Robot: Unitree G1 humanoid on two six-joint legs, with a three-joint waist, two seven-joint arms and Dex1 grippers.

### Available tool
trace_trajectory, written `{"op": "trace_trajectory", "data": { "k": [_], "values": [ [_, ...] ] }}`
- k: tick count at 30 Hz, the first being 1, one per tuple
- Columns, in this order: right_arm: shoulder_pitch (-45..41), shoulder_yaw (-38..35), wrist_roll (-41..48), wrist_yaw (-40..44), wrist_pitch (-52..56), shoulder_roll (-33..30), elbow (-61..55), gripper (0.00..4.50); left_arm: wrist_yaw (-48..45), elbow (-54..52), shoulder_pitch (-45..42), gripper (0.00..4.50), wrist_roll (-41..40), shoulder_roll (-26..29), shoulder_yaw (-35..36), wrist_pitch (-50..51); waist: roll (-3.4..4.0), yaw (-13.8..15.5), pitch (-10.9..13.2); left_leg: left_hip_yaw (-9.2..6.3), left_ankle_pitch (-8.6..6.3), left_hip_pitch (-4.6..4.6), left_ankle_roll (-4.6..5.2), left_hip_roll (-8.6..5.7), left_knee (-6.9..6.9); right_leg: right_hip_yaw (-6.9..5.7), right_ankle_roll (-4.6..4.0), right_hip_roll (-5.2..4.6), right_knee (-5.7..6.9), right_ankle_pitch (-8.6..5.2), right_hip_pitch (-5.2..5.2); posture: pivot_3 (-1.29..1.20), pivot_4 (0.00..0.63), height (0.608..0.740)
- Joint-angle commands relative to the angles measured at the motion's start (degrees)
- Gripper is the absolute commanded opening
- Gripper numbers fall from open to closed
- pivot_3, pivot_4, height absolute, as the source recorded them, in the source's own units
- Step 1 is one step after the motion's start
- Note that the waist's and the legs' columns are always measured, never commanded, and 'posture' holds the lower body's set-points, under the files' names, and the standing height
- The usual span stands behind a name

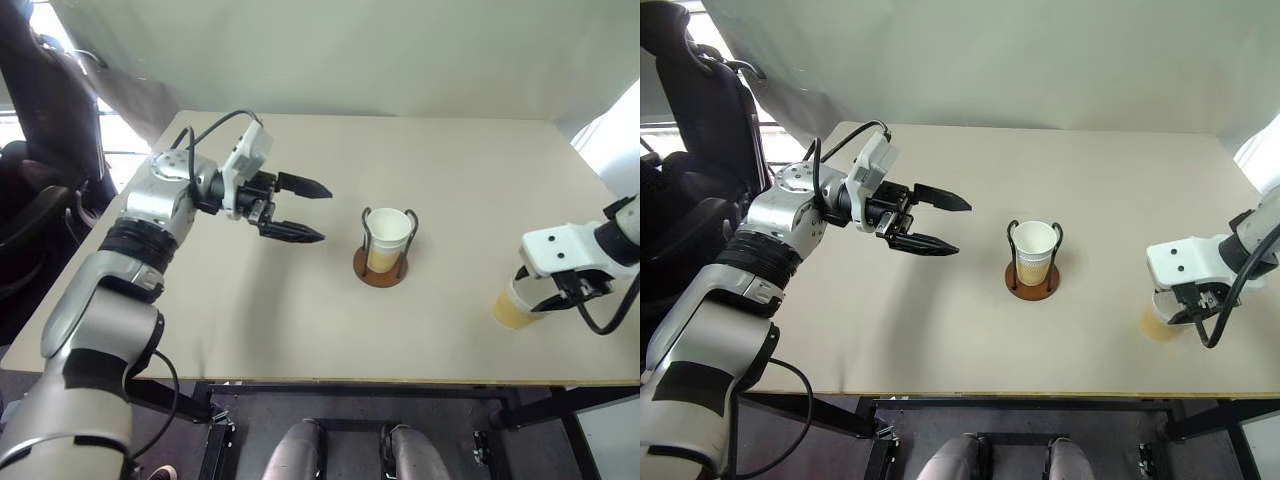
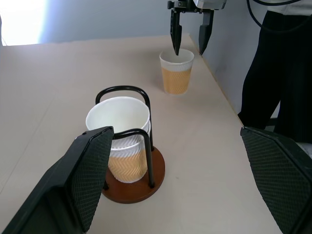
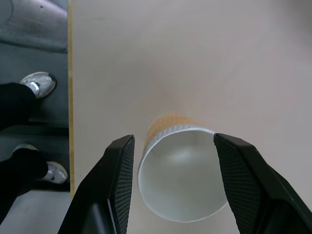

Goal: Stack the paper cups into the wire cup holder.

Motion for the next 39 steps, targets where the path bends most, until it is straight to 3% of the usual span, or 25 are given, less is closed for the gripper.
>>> {"op": "trace_trajectory", "data": {
  "k": [1, 9, 18, 21, 27, 34, 39],
  "values": [
    [1.2, -3.2, -0.5, 0.2, -1.7, -1.9, 0.0, 2.59, -1.7, 0.8, -1.2, 4.5, -0.3, 0.8, 0.0, -1.7, 0.0, 0.0, 0.0, 0.0, 0.0, 0.0, 0.0, 0.0, 0.0, 0.0, 0.0, 0.0, 0.0, 0.0, 0.0, 0.0, 0.15, 0.74],
    [6.0, -4.3, -6.7, -1.1, -8.5, -0.9, 4.0, 2.59, -1.7, -0.2, -0.8, 4.5, -0.9, 1.2, -0.1, -2.1, 0.0, 0.0, 0.0, 0.0, -0.02, -0.01, 0.01, 0.0, 0.0, 0.0, 0.06, -0.01, -0.04, 0.02, 0.02, 0.0, 0.15, 0.74],
    [5.7, -3.2, -13.1, -2.0, -13.7, 2.9, 6.8, 2.59, -1.7, -2.2, -1.2, 4.5, -1.0, 1.5, 0.7, -0.1, 0.0, 0.0, 0.0, 0.0, -0.01, 0.06, 0.02, 0.0, 0.0, 0.0, 0.11, -0.01, -0.04, 0.07, 0.08, 0.0, 0.15, 0.74],
    [6.6, -3.9, -13.6, -2.0, -14.2, 3.4, 5.8, 2.01, -1.7, -2.4, -1.4, 4.5, -0.8, 1.5, 0.9, 0.3, 0.0, 0.0, 0.0, 0.0, -0.02, 0.06, 0.02, 0.0, 0.0, 0.0, 0.11, -0.01, -0.04, 0.07, 0.08, 0.0, 0.15, 0.74],
    [7.8, -5.1, -14.0, -2.1, -17.3, 2.3, 7.0, 0.06, -1.7, -1.6, -1.8, 4.5, -0.7, 1.5, 0.7, 1.1, 0.0, 0.0, 0.0, -0.01, -0.03, 0.05, 0.01, 0.0, 0.0, 0.0, 0.11, -0.01, -0.09, 0.07, 0.1, 0.0, 0.15, 0.74],
    [6.8, -5.6, -13.8, -0.8, -19.2, 1.7, 7.0, 0.06, -1.7, 1.5, -1.7, 4.5, 0.3, 1.1, -0.2, -1.0, 0.0, -0.1, 0.0, -0.01, -0.05, 0.1, -0.02, 0.0, -0.01, 0.0, 0.1, -0.01, -0.08, 0.07, 0.14, 0.0, 0.15, 0.74],
    [-0.2, -3.9, -13.2, 0.2, -17.9, 3.5, 5.4, 0.06, -1.7, 4.9, -1.7, 4.5, 2.4, 0.7, -2.0, -4.6, 0.0, -0.2, 0.0, -0.01, -0.05, 0.12, -0.02, 0.0, -0.01, 0.01, 0.09, -0.01, -0.08, 0.07, 0.14, 0.0, 0.15, 0.74]
  ]
}}
